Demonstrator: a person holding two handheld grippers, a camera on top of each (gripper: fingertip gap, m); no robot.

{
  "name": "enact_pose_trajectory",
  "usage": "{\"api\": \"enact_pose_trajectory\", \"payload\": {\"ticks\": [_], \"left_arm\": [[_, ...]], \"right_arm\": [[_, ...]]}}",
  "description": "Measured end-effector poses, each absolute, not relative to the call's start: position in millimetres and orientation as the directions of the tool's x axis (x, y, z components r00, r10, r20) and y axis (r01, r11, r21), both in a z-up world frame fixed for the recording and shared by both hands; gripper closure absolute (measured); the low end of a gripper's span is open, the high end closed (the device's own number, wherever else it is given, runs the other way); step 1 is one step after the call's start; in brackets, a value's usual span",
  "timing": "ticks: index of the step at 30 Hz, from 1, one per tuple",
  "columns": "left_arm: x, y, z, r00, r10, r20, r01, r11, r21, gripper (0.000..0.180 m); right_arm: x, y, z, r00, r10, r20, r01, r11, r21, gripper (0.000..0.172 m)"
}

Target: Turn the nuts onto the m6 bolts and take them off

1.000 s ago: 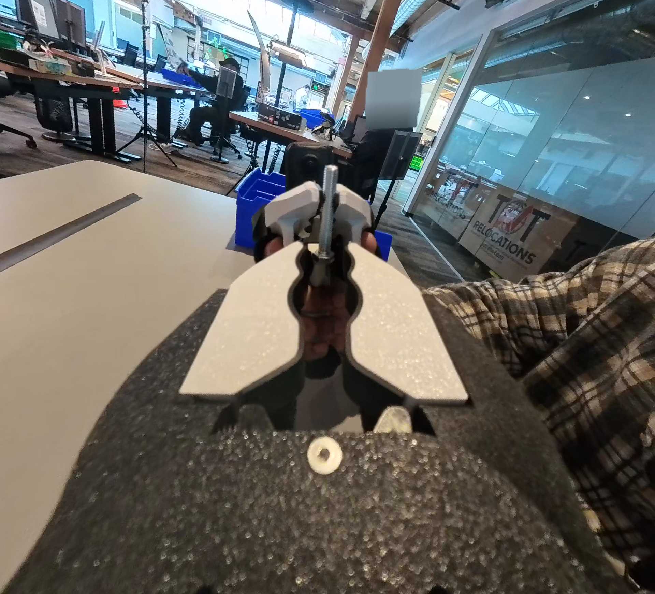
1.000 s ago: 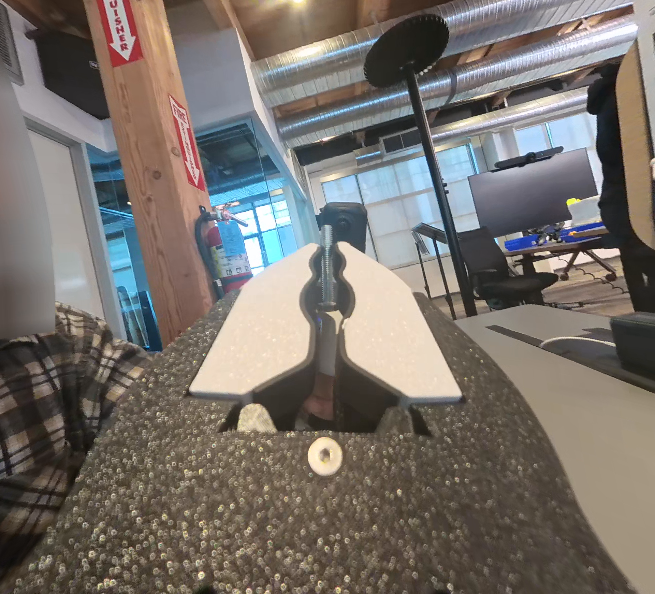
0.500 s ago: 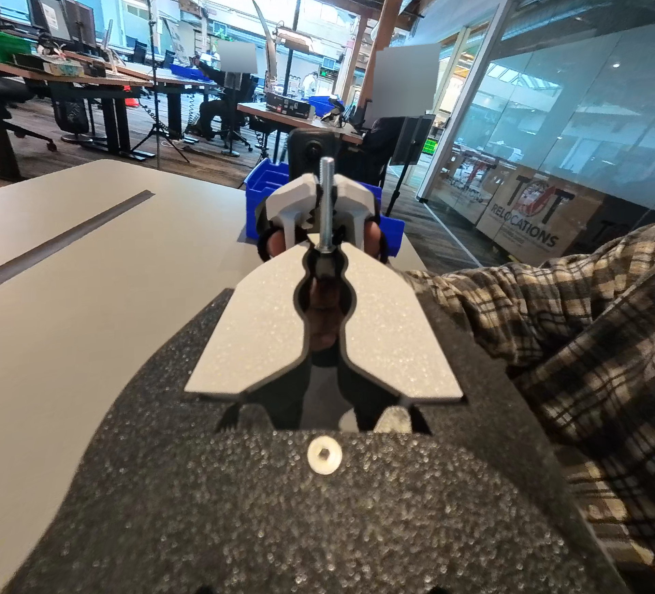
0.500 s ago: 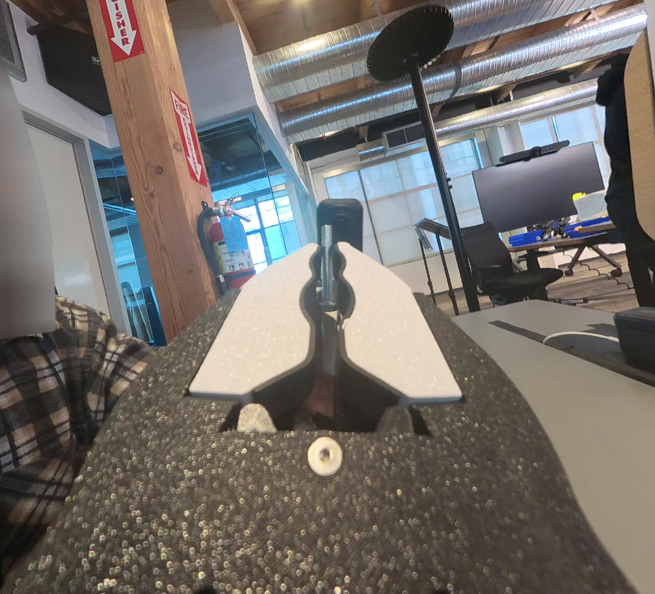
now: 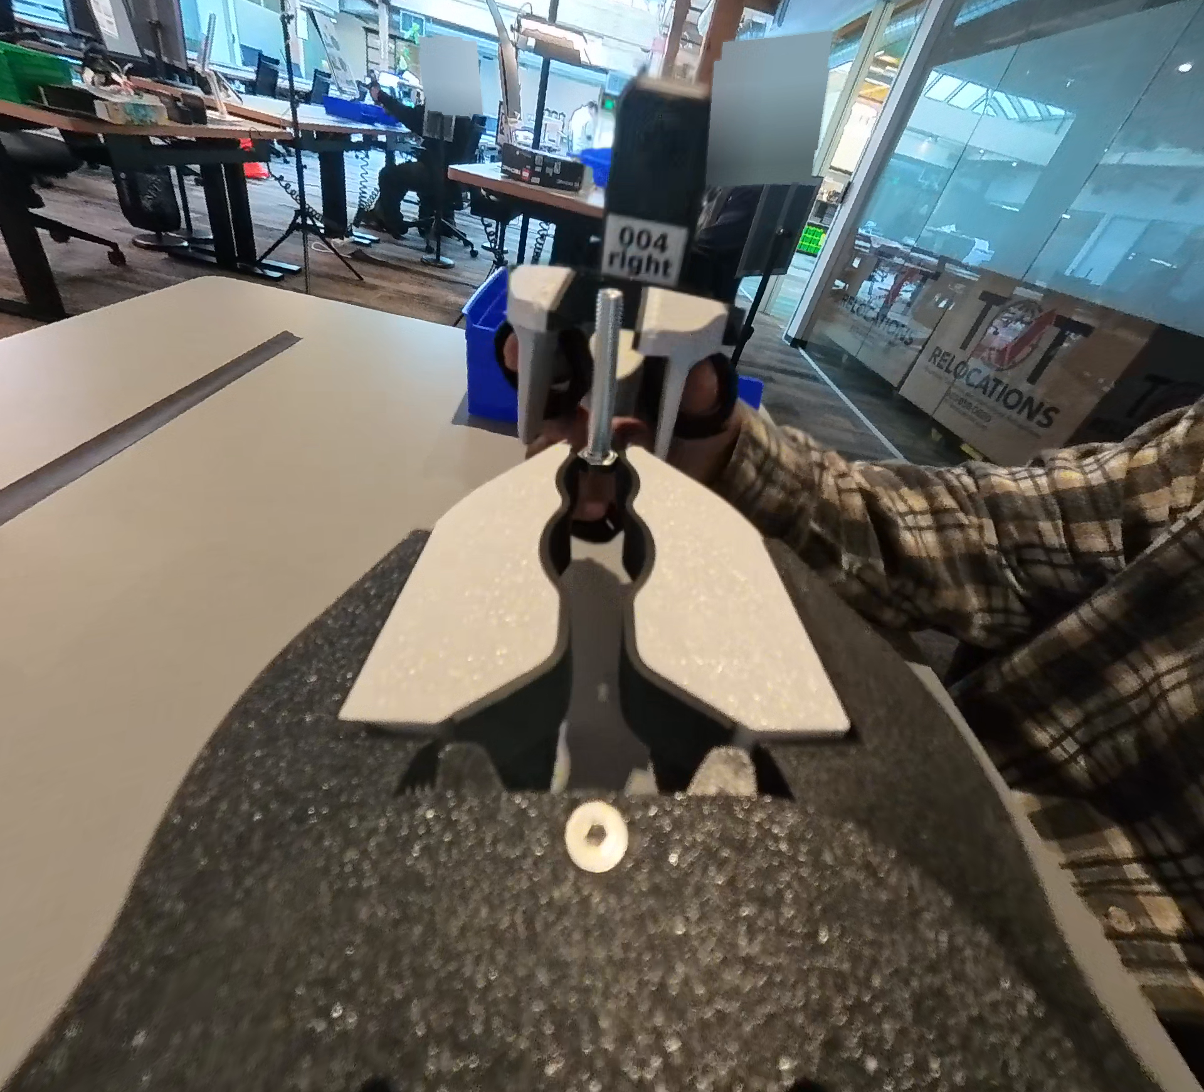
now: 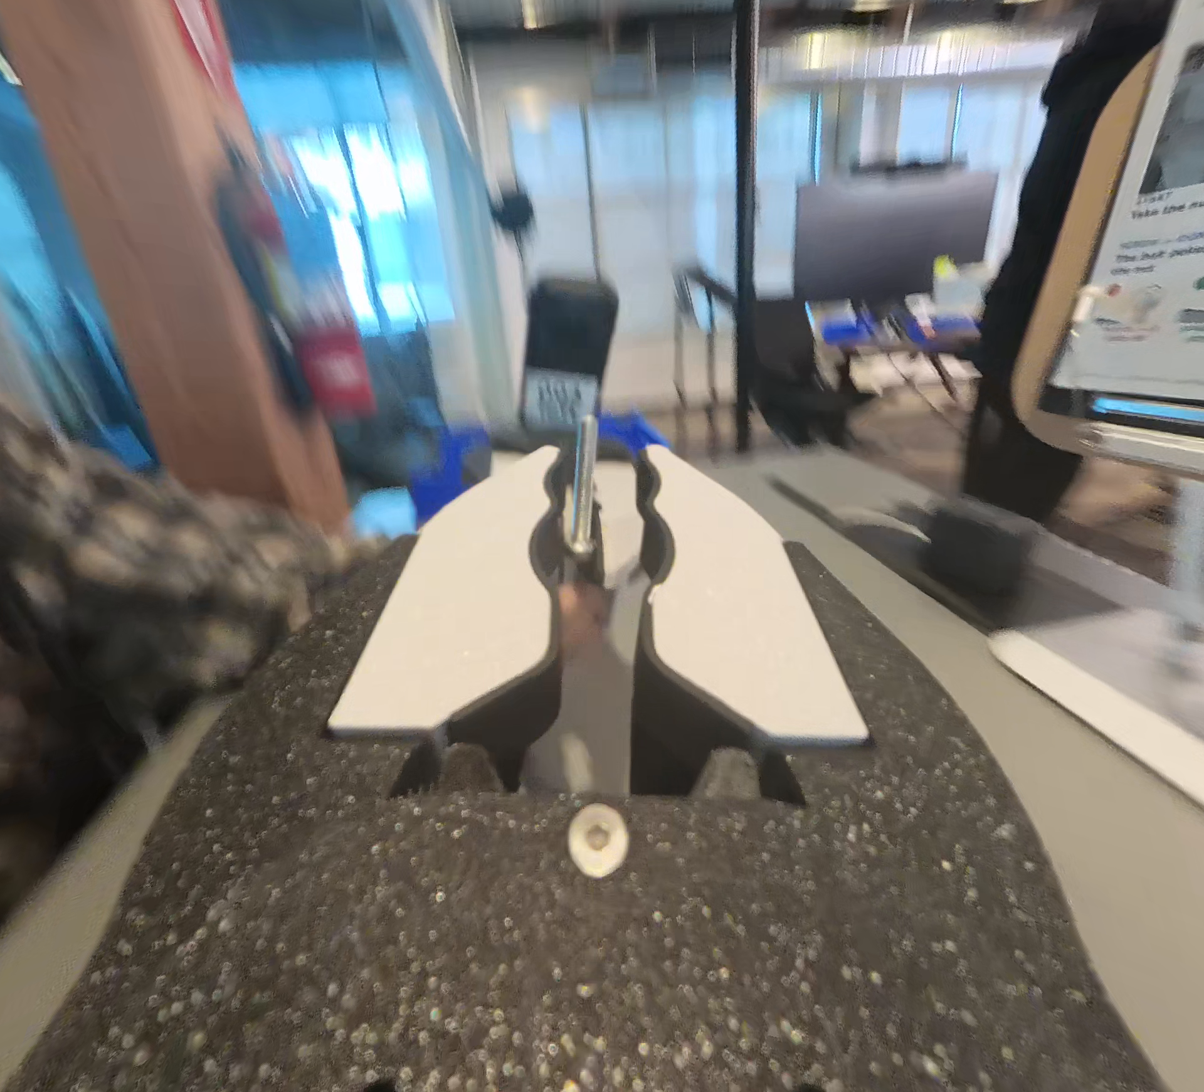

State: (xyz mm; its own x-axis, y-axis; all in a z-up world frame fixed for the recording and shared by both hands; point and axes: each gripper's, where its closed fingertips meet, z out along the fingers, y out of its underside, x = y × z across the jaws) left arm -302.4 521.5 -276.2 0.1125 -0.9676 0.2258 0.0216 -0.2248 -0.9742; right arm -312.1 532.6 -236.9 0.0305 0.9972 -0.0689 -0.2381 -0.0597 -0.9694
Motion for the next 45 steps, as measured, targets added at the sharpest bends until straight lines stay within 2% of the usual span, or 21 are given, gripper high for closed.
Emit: {"api": "enact_pose_trajectory", "payload": {"ticks": [6, 9, 23, 39, 41, 42, 45], "left_arm": [[-294, 517, -289, 0.105, -0.971, 0.214, -0.054, -0.220, -0.974, 0.170], [-292, 516, -291, 0.100, -0.972, 0.213, -0.065, -0.220, -0.973, 0.170], [-291, 516, -290, 0.108, -0.979, 0.172, -0.057, -0.179, -0.982, 0.165], [-289, 514, -295, 0.096, -0.979, 0.182, -0.063, -0.188, -0.980, 0.170], [-292, 514, -293, 0.102, -0.976, 0.193, -0.046, -0.199, -0.979, 0.170], [-296, 515, -291, 0.119, -0.974, 0.193, -0.037, -0.199, -0.979, 0.170], [-325, 515, -287, 0.191, -0.960, 0.203, 0.006, -0.205, -0.979, 0.170]], "right_arm": [[-311, 527, -245, 0.044, 0.999, 0.013, -0.057, 0.016, -0.998, 0.154], [-310, 525, -249, 0.039, 0.999, 0.018, -0.016, 0.019, -1.000, 0.164], [-314, 520, -252, -0.024, 0.998, -0.058, -0.036, -0.058, -0.998, 0.167], [-318, 519, -255, -0.039, 0.998, -0.058, -0.042, -0.060, -0.997, 0.167], [-317, 520, -254, -0.023, 0.999, -0.040, -0.048, -0.041, -0.998, 0.163], [-316, 521, -253, -0.004, 0.999, -0.032, -0.046, -0.033, -0.998, 0.155], [-306, 517, -251, 0.048, 0.999, 0.004, -0.017, 0.004, -1.000, 0.152]]}}
